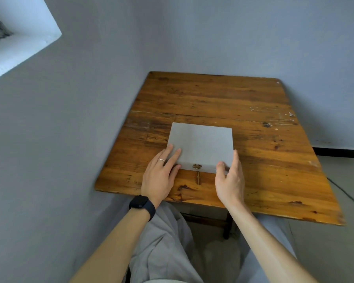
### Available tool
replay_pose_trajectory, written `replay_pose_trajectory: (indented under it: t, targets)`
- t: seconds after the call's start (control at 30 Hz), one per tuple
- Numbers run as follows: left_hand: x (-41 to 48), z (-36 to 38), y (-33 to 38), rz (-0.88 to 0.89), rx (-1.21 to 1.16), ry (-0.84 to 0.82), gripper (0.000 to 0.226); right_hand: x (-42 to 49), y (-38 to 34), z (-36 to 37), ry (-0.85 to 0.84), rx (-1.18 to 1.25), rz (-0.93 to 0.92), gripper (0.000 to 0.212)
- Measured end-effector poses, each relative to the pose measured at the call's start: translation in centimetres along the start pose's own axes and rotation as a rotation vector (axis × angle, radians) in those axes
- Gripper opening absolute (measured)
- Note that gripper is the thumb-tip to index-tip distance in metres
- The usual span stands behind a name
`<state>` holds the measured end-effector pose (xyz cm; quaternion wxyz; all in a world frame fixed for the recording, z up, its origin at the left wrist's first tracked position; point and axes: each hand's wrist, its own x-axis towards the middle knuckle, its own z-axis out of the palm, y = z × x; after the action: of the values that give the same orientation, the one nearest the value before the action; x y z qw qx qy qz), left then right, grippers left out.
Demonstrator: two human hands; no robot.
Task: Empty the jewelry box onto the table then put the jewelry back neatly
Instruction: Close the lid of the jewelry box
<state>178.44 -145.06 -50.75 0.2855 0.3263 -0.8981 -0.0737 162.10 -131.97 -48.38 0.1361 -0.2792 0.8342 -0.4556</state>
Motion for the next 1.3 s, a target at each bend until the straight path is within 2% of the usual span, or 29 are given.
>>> replay_pose_trajectory:
  t: [0.07, 0.2, 0.3, 0.53, 0.77, 1.0, 1.3]
  targets:
    - [-0.1, 0.3, -0.2, 0.016, -0.006, 0.026, 0.048, 0.3, -0.5, 0.3, -0.014, 0.002, 0.022, 0.076]
    - [-0.2, 0.6, -0.3, 0.034, 0.021, 0.042, 0.046, 0.3, -1.0, 0.7, -0.008, -0.021, 0.009, 0.111]
    - [-0.2, 0.7, -0.3, 0.035, 0.019, 0.031, 0.048, 0.2, -0.6, 0.8, 0.003, -0.016, -0.009, 0.119]
    - [-0.4, 0.5, -0.2, 0.019, 0.035, 0.010, 0.051, -0.1, 0.4, 0.7, -0.005, -0.192, -0.095, 0.128]
    - [0.9, -0.7, 0.8, -0.050, -0.016, -0.064, 0.048, -0.3, 0.2, 1.3, 0.068, -0.231, -0.104, 0.127]
    - [3.6, -0.2, 2.3, -0.080, 0.049, -0.221, 0.058, -0.3, 0.5, 1.5, 0.090, -0.238, -0.122, 0.126]
    - [3.3, 0.4, 2.9, -0.104, 0.071, -0.173, 0.056, -0.2, 0.6, 1.7, 0.119, -0.271, -0.134, 0.122]
